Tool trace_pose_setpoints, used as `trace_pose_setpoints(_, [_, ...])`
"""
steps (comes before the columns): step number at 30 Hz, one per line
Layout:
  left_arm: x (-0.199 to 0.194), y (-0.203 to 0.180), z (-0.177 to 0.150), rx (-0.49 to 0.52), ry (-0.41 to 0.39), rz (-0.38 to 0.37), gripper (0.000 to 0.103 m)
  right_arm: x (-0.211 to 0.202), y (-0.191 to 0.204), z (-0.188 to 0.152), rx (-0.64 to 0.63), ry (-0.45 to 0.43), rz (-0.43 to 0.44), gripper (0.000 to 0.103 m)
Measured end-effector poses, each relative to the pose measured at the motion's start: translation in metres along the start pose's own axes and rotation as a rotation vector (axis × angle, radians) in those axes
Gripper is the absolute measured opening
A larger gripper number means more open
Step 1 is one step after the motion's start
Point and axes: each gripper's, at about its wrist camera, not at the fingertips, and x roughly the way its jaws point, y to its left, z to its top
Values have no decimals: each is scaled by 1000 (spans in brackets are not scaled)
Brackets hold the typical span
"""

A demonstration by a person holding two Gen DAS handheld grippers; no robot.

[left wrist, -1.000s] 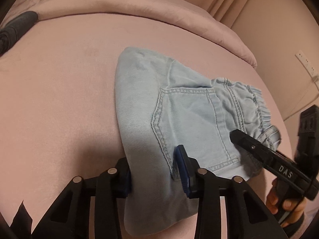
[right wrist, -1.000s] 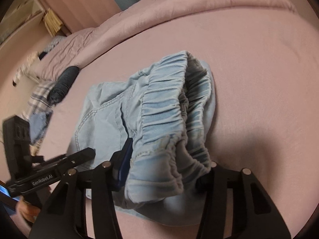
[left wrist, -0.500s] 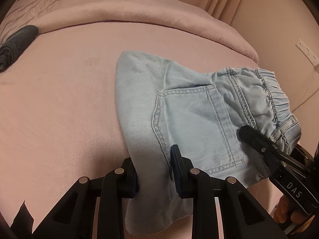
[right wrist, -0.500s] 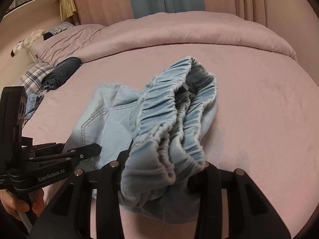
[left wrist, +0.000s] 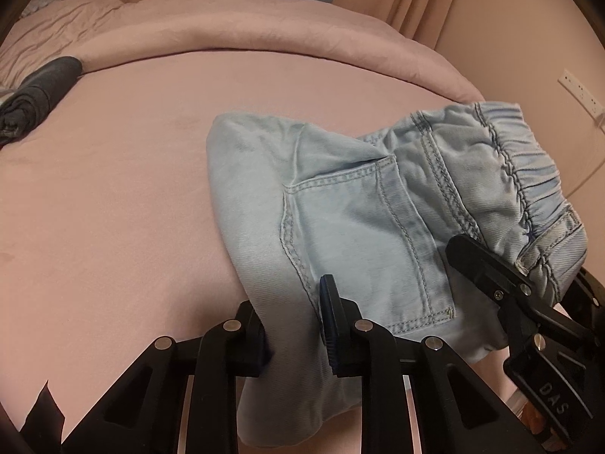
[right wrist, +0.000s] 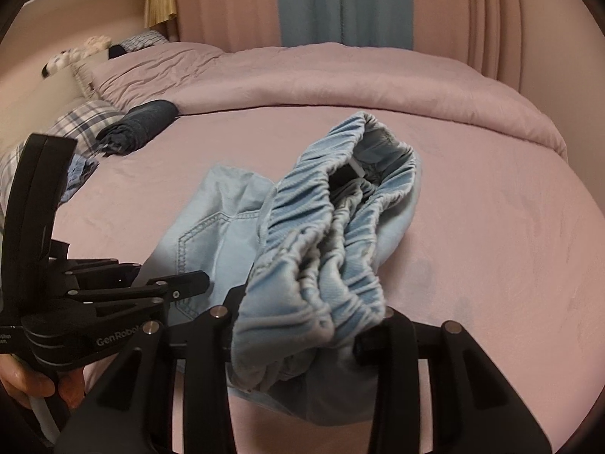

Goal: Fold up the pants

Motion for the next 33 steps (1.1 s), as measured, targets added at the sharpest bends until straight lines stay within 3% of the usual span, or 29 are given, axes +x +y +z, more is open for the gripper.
trace_pose_setpoints(8, [-22,0,-2,3,-48,18,21,-18,24,0,-80,-38,27,38])
trace_pose_setpoints(33, [-78,27,-10,-39,-192,55,21,-52,59,15,-166,-140,91,37])
